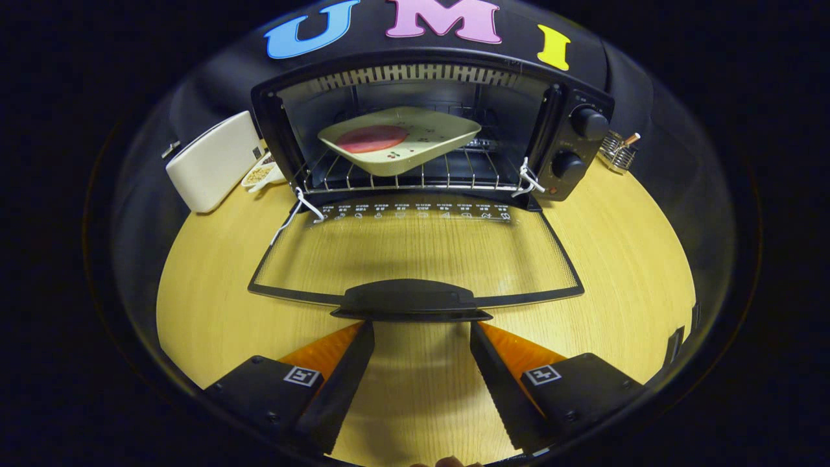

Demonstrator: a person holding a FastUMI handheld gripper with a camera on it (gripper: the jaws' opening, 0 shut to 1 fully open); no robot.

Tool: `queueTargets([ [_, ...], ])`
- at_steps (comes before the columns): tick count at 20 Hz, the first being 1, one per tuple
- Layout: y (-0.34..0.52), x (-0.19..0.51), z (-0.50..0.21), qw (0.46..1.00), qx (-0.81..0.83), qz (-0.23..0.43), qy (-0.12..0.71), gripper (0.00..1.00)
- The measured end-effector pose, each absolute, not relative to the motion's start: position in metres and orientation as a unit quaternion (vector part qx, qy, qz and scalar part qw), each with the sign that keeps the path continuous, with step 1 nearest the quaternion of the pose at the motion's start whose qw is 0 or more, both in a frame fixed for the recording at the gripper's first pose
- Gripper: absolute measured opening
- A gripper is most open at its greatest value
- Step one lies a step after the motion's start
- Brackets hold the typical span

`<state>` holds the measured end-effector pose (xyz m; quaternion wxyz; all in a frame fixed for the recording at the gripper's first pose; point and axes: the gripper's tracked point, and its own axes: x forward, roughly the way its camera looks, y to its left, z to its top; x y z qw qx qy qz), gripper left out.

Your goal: Open the toaster oven, put the food inside, and close the toaster oven door.

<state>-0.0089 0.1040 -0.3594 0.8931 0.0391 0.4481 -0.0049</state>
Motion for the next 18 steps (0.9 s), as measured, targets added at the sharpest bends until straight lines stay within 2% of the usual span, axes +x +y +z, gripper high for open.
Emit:
queueTargets([
  [9, 0.104, -0.010, -0.312, 0.908, 0.053, -0.004, 0.415, 0.98],
  [12, 0.104, -0.005, -0.279, 0.924, 0.062, -0.004, 0.377, 0.98],
  [18, 0.110, 0.031, -0.201, 0.957, 0.033, 0.042, 0.284, 1.00],
])
